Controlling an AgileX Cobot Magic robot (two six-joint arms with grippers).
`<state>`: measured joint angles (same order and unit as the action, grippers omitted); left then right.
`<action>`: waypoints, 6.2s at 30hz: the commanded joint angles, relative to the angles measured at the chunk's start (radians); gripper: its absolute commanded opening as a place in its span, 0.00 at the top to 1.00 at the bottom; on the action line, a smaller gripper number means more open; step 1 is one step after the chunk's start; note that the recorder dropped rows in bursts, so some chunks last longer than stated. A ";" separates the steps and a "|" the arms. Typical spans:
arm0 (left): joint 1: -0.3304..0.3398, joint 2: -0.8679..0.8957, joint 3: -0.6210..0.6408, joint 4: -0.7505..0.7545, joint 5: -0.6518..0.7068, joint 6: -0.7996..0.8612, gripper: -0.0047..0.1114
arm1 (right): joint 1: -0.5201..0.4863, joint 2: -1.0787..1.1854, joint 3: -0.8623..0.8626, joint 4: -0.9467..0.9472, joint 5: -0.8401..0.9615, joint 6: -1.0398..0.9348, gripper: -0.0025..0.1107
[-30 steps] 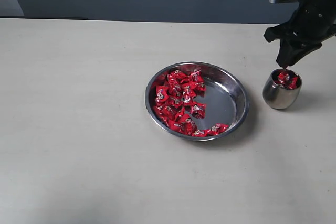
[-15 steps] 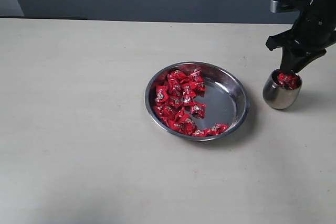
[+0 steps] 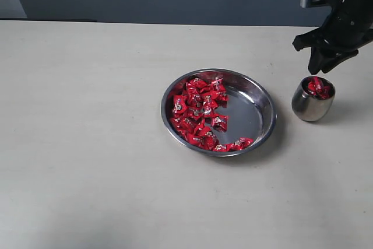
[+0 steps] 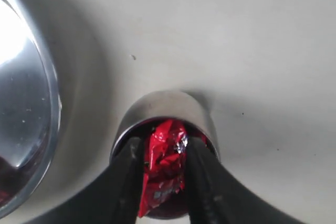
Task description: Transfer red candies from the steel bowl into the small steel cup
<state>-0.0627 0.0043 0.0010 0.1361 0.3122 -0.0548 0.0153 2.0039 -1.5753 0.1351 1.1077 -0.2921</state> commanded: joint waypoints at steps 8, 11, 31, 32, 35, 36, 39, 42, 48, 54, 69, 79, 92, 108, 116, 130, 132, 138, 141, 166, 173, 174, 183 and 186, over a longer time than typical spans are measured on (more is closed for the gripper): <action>-0.010 -0.004 -0.001 0.000 -0.004 -0.006 0.96 | -0.004 -0.007 0.005 0.235 -0.057 -0.107 0.73; -0.010 -0.004 -0.001 0.000 -0.004 -0.006 0.96 | -0.002 -0.007 0.005 0.354 -0.044 -0.179 0.73; -0.010 -0.004 -0.001 0.000 -0.004 -0.006 0.96 | 0.305 0.001 0.005 0.324 -0.063 -0.284 0.73; -0.010 -0.004 -0.001 0.000 -0.004 -0.006 0.96 | 0.317 0.009 0.005 0.319 -0.065 -0.284 0.73; -0.010 -0.004 -0.001 0.000 -0.004 -0.006 0.96 | 0.346 0.030 0.005 0.276 -0.065 -0.284 0.67; -0.010 -0.004 -0.001 0.000 -0.004 -0.006 0.96 | 0.357 0.047 0.005 0.265 -0.060 -0.284 0.64; -0.010 -0.004 -0.001 0.000 -0.004 -0.006 0.96 | 0.379 0.085 0.005 0.237 -0.021 -0.284 0.60; -0.010 -0.004 -0.001 0.000 -0.004 -0.006 0.96 | 0.387 0.121 0.005 0.229 -0.006 -0.284 0.60; -0.010 -0.004 -0.001 0.000 -0.004 -0.006 0.96 | 0.387 0.165 0.005 0.142 -0.018 -0.237 0.61; -0.010 -0.004 -0.001 0.000 -0.004 -0.006 0.96 | 0.387 0.177 0.005 0.097 -0.042 -0.193 0.61; -0.010 -0.004 -0.001 0.000 -0.004 -0.006 0.96 | 0.387 0.206 0.005 0.124 -0.076 -0.188 0.61; -0.010 -0.004 -0.001 0.000 -0.004 -0.006 0.96 | 0.387 0.211 0.005 0.126 -0.069 -0.187 0.86; -0.010 -0.004 -0.001 0.000 -0.004 -0.006 0.96 | 0.387 0.205 0.005 0.117 -0.062 -0.187 0.98; -0.010 -0.004 -0.001 0.000 -0.004 -0.006 0.96 | 0.387 0.175 0.005 -0.052 -0.015 -0.081 0.98; -0.010 -0.004 -0.001 0.000 -0.004 -0.006 0.96 | 0.387 0.175 0.005 -0.052 0.006 -0.083 0.60; -0.010 -0.004 -0.001 0.000 -0.004 -0.006 0.96 | 0.394 0.175 0.005 0.020 -0.038 -0.083 0.58; -0.010 -0.004 -0.001 0.000 -0.004 -0.006 0.96 | 0.394 0.175 0.005 0.020 -0.038 -0.083 0.58; -0.010 -0.004 -0.001 0.000 -0.004 -0.006 0.96 | 0.394 0.176 0.005 0.020 -0.038 -0.083 0.74; -0.010 -0.004 -0.001 0.000 -0.004 -0.006 0.96 | 0.394 0.176 0.005 0.020 -0.034 -0.083 0.76; -0.010 -0.004 -0.001 0.000 -0.004 -0.006 0.96 | 0.394 0.180 0.005 0.240 -0.145 -0.253 0.61; -0.010 -0.004 -0.001 0.000 -0.004 -0.006 0.96 | 0.394 0.202 0.005 0.264 -0.178 -0.253 0.61; -0.010 -0.004 -0.001 0.000 -0.004 -0.006 0.96 | 0.394 0.204 0.005 0.267 -0.180 -0.253 0.61; -0.010 -0.004 -0.001 0.000 -0.004 -0.006 0.96 | 0.394 0.205 0.005 0.270 -0.201 -0.253 0.61; -0.010 -0.004 -0.001 0.000 -0.004 -0.006 0.96 | 0.394 0.205 0.005 0.270 -0.192 -0.253 0.66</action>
<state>-0.0627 0.0043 0.0010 0.1361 0.3122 -0.0548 0.4111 2.2090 -1.5721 0.4019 0.9139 -0.5426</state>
